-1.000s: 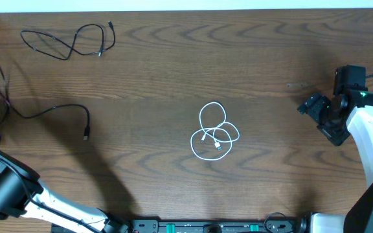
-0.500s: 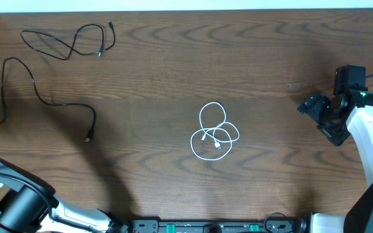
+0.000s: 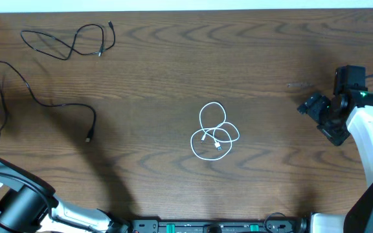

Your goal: Untangle cables

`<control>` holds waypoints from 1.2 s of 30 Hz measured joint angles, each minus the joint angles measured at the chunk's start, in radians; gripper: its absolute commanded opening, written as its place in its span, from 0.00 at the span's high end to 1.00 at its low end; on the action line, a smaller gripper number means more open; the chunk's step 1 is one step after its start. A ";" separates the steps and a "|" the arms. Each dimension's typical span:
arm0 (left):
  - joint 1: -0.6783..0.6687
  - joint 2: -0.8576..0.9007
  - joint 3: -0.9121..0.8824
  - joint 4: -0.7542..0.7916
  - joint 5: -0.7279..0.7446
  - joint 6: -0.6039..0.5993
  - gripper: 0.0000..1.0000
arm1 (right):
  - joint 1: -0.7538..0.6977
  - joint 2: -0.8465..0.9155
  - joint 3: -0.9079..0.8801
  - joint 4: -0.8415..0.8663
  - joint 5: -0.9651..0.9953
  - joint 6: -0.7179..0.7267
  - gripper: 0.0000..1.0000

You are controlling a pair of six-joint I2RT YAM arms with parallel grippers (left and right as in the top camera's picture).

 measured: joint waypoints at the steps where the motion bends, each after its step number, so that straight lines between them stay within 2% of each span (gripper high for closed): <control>1: 0.000 -0.005 0.000 0.002 0.043 -0.008 0.05 | 0.000 0.000 0.000 0.000 0.000 0.000 0.01; 7: -0.031 -0.111 0.000 0.016 0.185 -0.056 0.05 | 0.000 0.000 0.000 0.000 0.000 0.000 0.01; 13: -0.146 -0.206 0.003 -0.029 0.208 0.050 0.05 | 0.000 0.000 0.000 0.000 0.000 0.000 0.01; 16: -0.216 -0.194 0.003 -0.098 0.121 0.128 0.05 | 0.000 0.000 0.000 0.000 0.000 0.000 0.01; 22: -0.339 -0.132 0.000 -0.142 -0.228 0.319 0.04 | 0.000 0.000 0.000 -0.001 0.000 0.000 0.01; 28: -0.365 -0.027 -0.001 -0.125 -0.361 0.449 0.07 | 0.000 0.000 0.000 0.000 0.000 0.000 0.01; 29: -0.365 -0.011 -0.003 -0.119 -0.369 0.456 0.17 | 0.000 0.000 0.000 0.000 0.000 0.000 0.01; 32: -0.365 0.026 -0.011 -0.092 -0.389 0.476 0.72 | 0.000 0.000 0.000 0.000 0.000 0.000 0.01; 34: -0.365 0.038 -0.016 -0.074 -0.396 0.482 0.90 | 0.000 0.000 0.000 0.000 0.000 0.000 0.01; 36: -0.365 0.040 -0.016 -0.057 -0.397 0.491 0.92 | 0.000 0.000 0.000 0.000 0.000 0.000 0.01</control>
